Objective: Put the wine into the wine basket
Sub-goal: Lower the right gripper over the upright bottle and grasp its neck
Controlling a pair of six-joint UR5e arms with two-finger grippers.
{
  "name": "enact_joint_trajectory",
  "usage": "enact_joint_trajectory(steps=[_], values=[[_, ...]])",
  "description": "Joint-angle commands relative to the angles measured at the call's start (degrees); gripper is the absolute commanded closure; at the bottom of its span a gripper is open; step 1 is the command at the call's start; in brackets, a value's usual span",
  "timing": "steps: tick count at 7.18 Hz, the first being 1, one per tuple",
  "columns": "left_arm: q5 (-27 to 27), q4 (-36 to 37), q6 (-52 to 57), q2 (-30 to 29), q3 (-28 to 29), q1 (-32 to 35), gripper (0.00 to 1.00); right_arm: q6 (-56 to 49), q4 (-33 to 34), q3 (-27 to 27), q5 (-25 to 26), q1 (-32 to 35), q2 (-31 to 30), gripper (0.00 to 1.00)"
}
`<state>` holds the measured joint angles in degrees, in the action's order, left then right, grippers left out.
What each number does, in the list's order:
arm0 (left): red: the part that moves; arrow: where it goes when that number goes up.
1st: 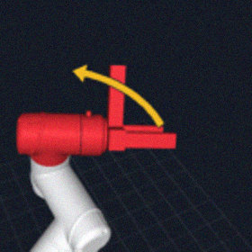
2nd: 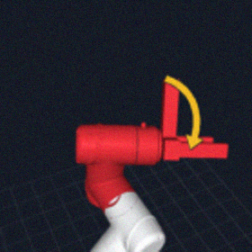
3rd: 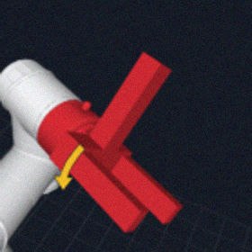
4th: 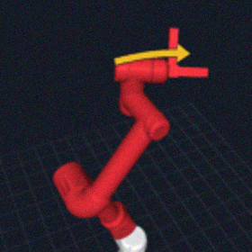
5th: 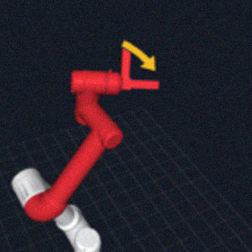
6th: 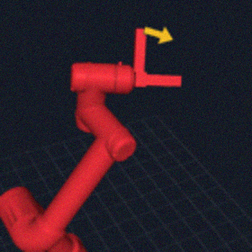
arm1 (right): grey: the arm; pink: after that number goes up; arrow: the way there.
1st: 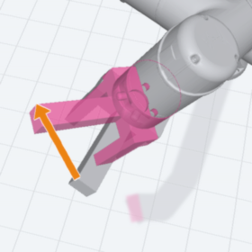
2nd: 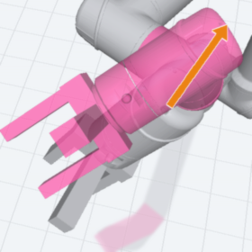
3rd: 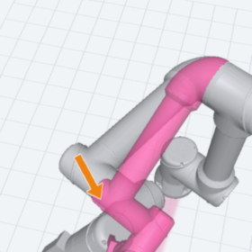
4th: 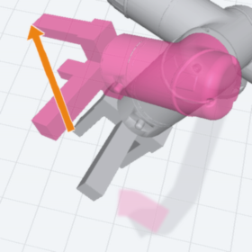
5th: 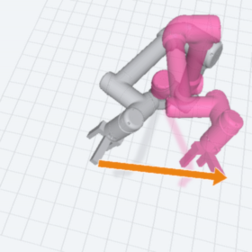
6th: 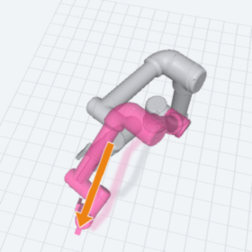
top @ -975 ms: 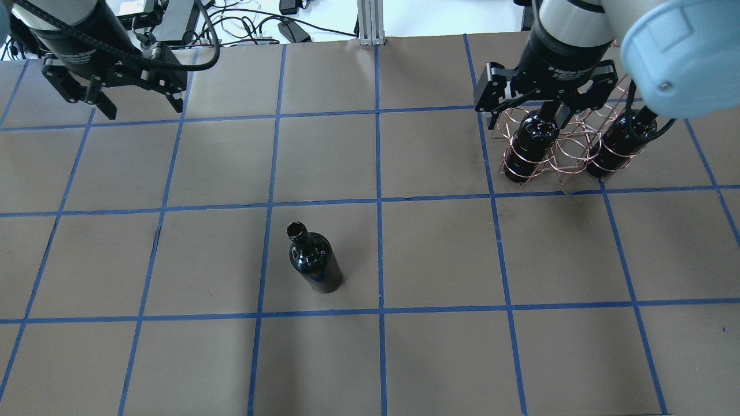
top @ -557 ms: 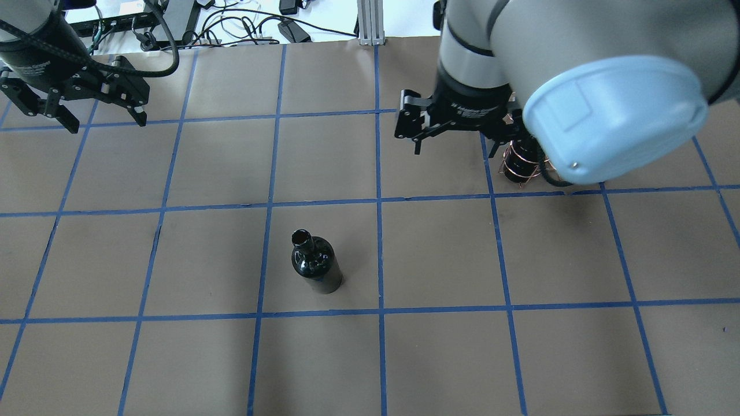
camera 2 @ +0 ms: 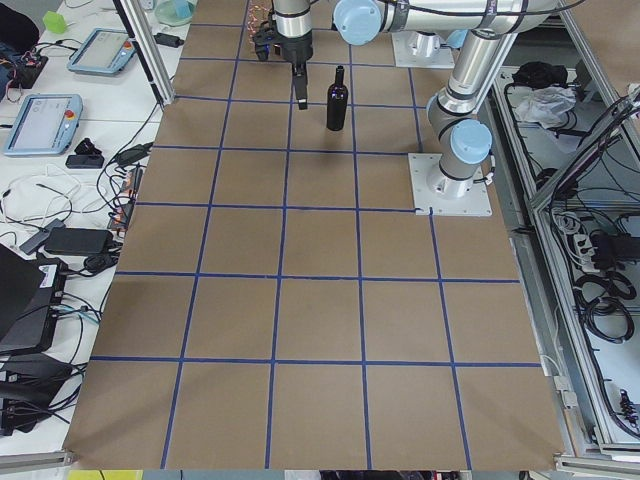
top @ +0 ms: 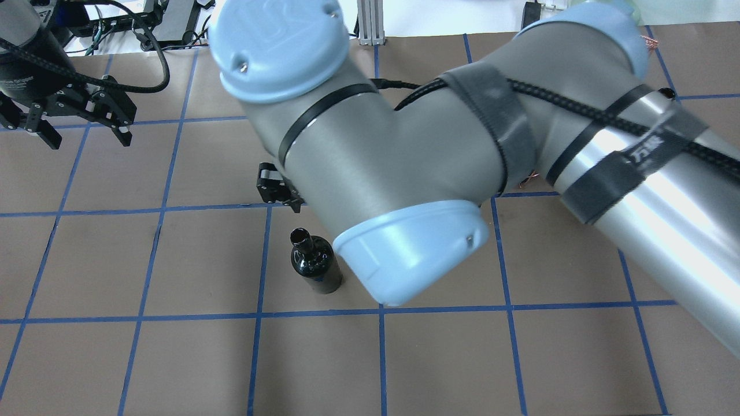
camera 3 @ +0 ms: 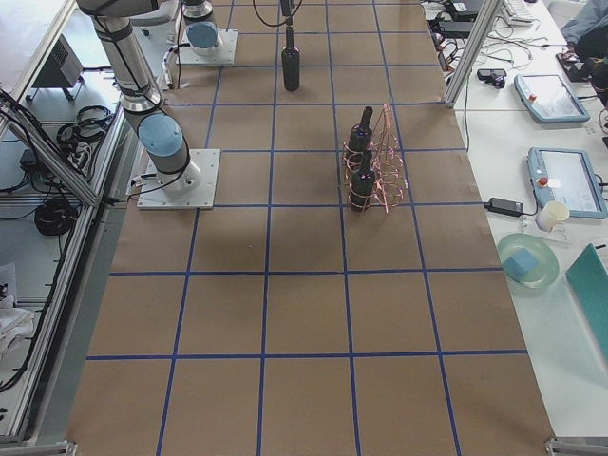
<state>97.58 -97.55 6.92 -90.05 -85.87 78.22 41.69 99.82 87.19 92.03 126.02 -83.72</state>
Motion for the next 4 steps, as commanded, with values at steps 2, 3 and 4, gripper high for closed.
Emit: enact_joint_trajectory(steps=[2,3,4], values=[[-0.11,-0.01,0.02,-0.13,-0.09,0.0,0.0,3.04,3.54,-0.01,-1.67,1.42,6.09,0.01],[-0.11,-0.01,0.02,-0.13,-0.09,0.0,0.0,3.23,3.72,-0.01,-2.72,1.51,7.42,0.01],[-0.02,-0.27,0.02,-0.13,-0.09,0.0,0.0,3.23,5.2,0.26,-2.73,1.51,7.61,0.01]])
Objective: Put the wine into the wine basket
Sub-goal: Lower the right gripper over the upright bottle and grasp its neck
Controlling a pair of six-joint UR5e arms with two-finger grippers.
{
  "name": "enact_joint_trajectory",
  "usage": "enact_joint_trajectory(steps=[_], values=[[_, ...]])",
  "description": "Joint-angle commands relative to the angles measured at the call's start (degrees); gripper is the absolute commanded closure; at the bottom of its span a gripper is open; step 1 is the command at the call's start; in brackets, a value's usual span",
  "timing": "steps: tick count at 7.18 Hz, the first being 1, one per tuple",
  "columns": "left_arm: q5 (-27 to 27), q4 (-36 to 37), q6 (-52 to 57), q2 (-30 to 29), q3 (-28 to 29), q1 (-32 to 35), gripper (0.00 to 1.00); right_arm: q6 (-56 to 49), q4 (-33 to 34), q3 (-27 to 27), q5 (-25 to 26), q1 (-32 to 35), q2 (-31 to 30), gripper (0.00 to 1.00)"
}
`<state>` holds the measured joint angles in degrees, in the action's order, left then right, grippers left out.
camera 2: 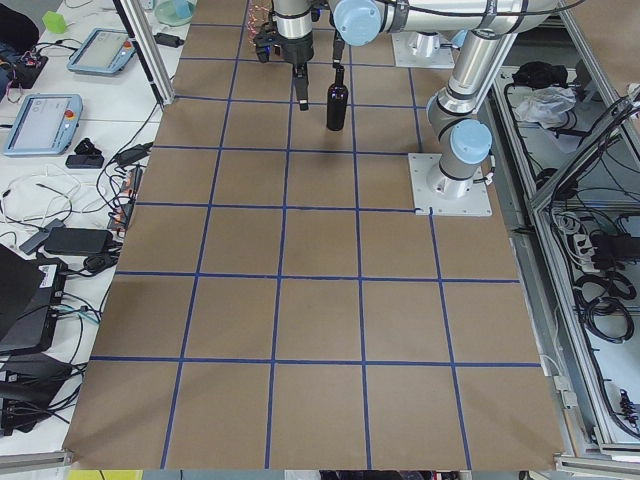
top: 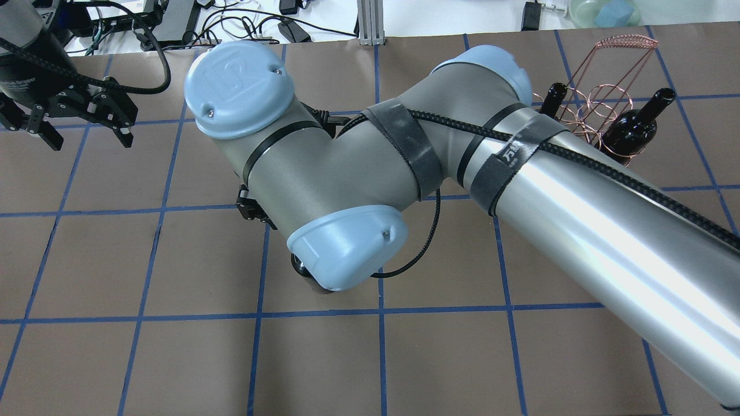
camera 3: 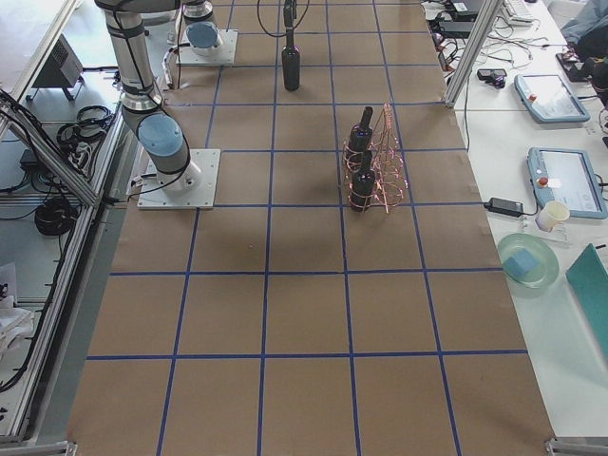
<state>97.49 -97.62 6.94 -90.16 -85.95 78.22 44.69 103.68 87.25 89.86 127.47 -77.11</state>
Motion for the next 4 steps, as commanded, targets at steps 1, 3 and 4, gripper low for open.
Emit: enact_joint_trajectory(steps=[1,3,4], values=[[0.07,-0.03,0.0,0.07,-0.44,-0.09,0.0,0.31,1.61,0.64,-0.56,0.06,1.34,0.01],[-0.02,0.06,0.0,0.16,-0.97,-0.09,0.0,1.18,1.17,1.87,-0.56,0.24,2.74,0.04],[-0.02,0.06,0.0,0.16,-0.97,-0.17,0.0,1.45,1.6,2.05,-0.56,0.59,3.1,0.04]])
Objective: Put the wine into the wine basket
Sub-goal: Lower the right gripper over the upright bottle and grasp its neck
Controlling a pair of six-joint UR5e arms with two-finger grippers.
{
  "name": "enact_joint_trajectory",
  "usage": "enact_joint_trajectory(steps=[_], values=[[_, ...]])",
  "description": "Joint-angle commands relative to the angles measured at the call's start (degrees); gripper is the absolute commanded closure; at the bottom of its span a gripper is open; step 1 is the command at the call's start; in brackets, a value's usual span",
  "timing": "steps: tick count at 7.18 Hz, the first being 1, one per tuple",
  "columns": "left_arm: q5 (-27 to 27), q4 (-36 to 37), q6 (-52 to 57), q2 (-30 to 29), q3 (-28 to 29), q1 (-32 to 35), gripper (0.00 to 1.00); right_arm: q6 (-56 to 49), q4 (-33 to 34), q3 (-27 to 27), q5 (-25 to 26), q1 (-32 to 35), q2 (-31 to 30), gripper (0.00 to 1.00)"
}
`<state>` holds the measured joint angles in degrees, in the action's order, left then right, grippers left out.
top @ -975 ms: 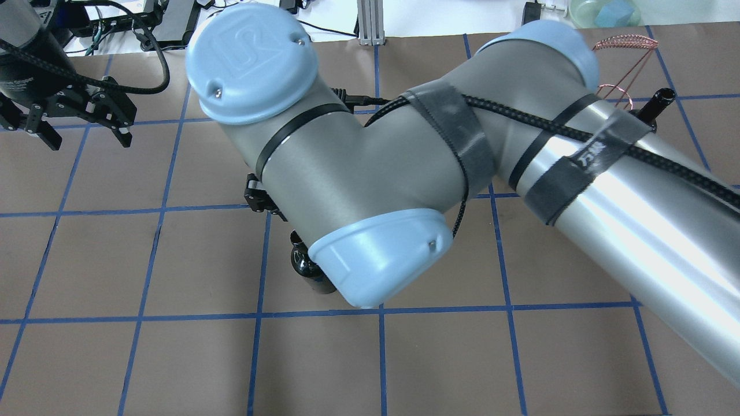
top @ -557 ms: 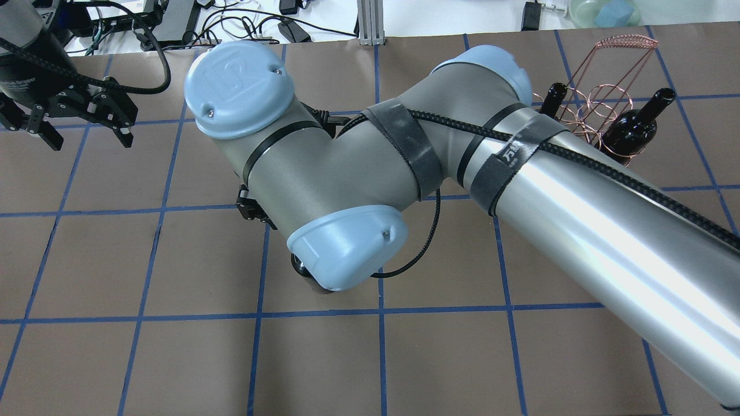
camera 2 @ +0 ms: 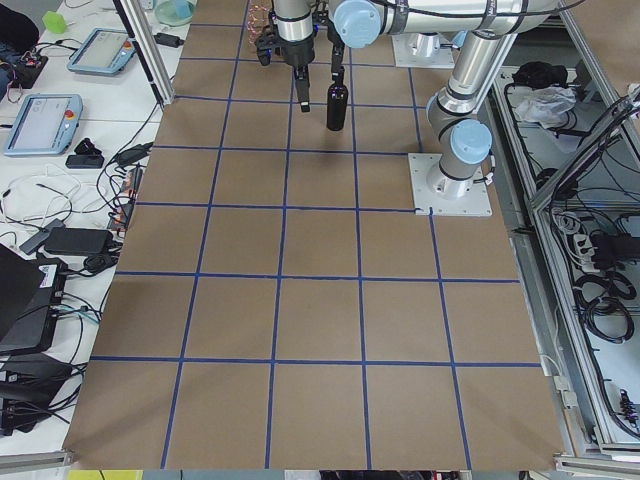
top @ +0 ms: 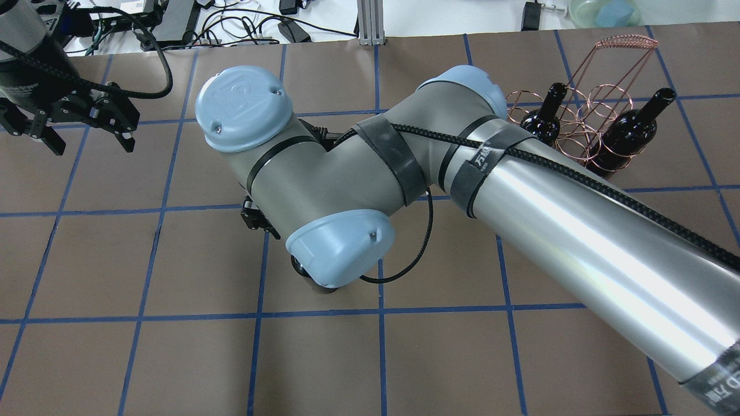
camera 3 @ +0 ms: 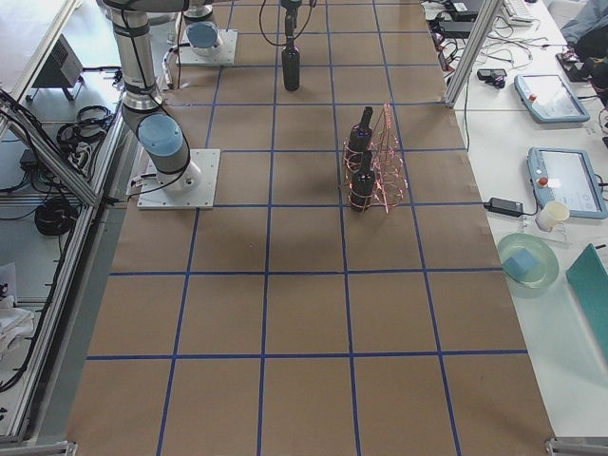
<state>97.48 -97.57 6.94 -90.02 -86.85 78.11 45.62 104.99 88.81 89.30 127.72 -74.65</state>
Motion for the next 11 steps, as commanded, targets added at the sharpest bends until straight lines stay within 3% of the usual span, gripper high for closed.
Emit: enact_joint_trajectory(steps=[1,3,5,8,11], values=[[-0.01,0.02,0.0,0.02,-0.25,0.02,0.0,0.52,0.3,0.66,-0.09,0.33,0.82,0.09],[-0.01,0.02,0.0,0.02,-0.25,0.02,0.0,0.52,0.3,0.67,-0.01,0.33,0.83,0.19],[-0.01,0.02,0.0,0.02,-0.25,0.02,0.0,0.61,0.91,0.67,-0.01,0.33,0.83,0.2],[-0.01,0.02,0.0,0.02,-0.25,0.11,0.0,0.61,1.62,0.67,-0.18,0.33,1.0,0.35],[-0.01,0.02,0.0,0.02,-0.43,0.11,0.0,0.43,1.01,0.67,-1.06,0.42,0.83,0.37]])
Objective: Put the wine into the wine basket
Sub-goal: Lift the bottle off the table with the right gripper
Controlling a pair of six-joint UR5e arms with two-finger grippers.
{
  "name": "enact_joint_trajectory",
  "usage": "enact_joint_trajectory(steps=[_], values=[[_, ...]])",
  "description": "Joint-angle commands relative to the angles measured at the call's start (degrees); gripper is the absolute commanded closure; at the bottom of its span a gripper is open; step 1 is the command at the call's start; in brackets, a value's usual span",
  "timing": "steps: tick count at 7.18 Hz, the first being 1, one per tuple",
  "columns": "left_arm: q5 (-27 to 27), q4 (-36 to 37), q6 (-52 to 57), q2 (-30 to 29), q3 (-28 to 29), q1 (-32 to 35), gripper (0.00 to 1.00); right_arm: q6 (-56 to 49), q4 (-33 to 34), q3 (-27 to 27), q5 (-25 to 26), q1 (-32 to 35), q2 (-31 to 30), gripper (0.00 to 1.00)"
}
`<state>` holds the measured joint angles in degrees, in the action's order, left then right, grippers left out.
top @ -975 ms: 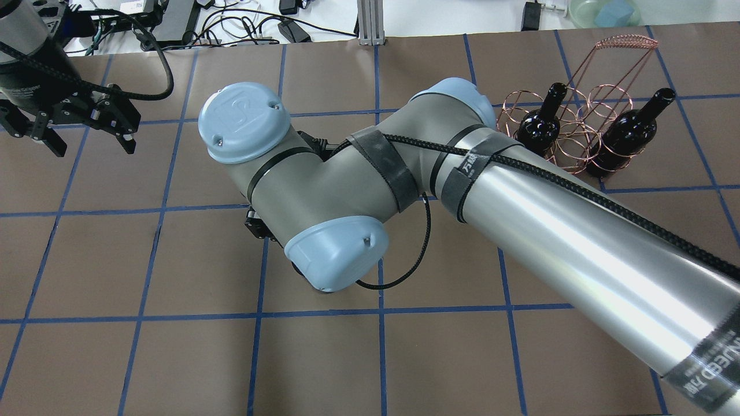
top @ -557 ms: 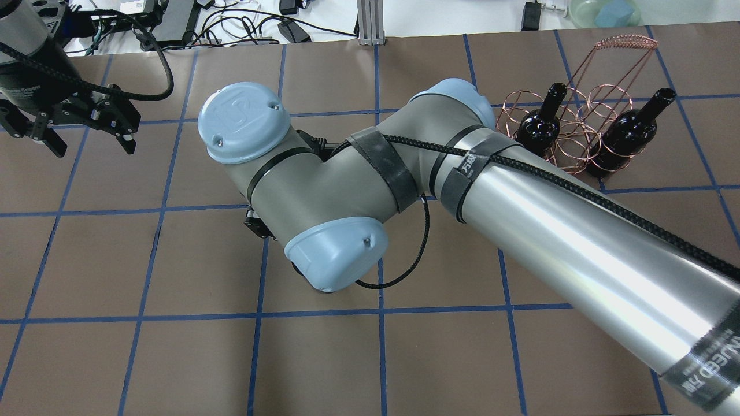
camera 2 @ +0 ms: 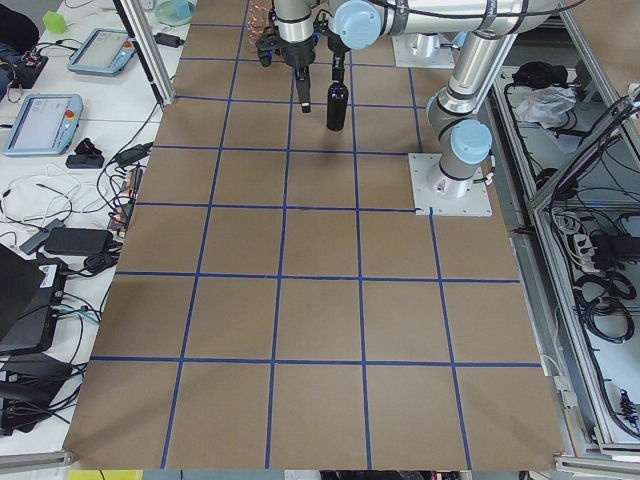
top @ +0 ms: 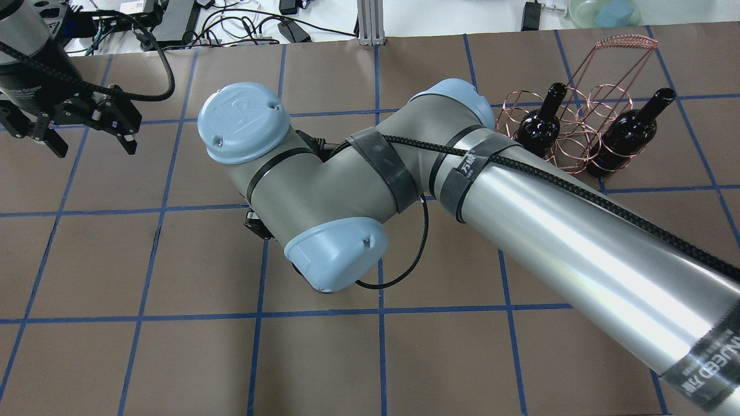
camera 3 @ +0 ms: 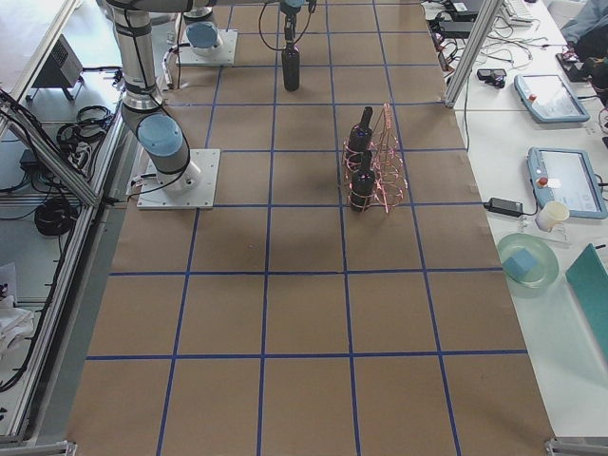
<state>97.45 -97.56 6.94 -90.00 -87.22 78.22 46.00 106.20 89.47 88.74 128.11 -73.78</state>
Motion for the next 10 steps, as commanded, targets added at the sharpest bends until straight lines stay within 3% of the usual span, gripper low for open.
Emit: enact_joint_trajectory(steps=[1,8,10], values=[[-0.07,0.0,0.0,0.0,-0.06,0.0,0.0,0.14,-0.29,0.0,-0.58,0.12,-0.05,0.37],[-0.07,0.0,0.0,0.0,-0.06,0.0,0.0,-0.65,-0.2,0.0,-1.98,0.12,-0.14,0.82],[0.02,-0.09,0.0,0.09,-0.14,0.0,0.0,-1.0,-0.29,-0.61,-1.46,-0.93,-2.32,0.88]])
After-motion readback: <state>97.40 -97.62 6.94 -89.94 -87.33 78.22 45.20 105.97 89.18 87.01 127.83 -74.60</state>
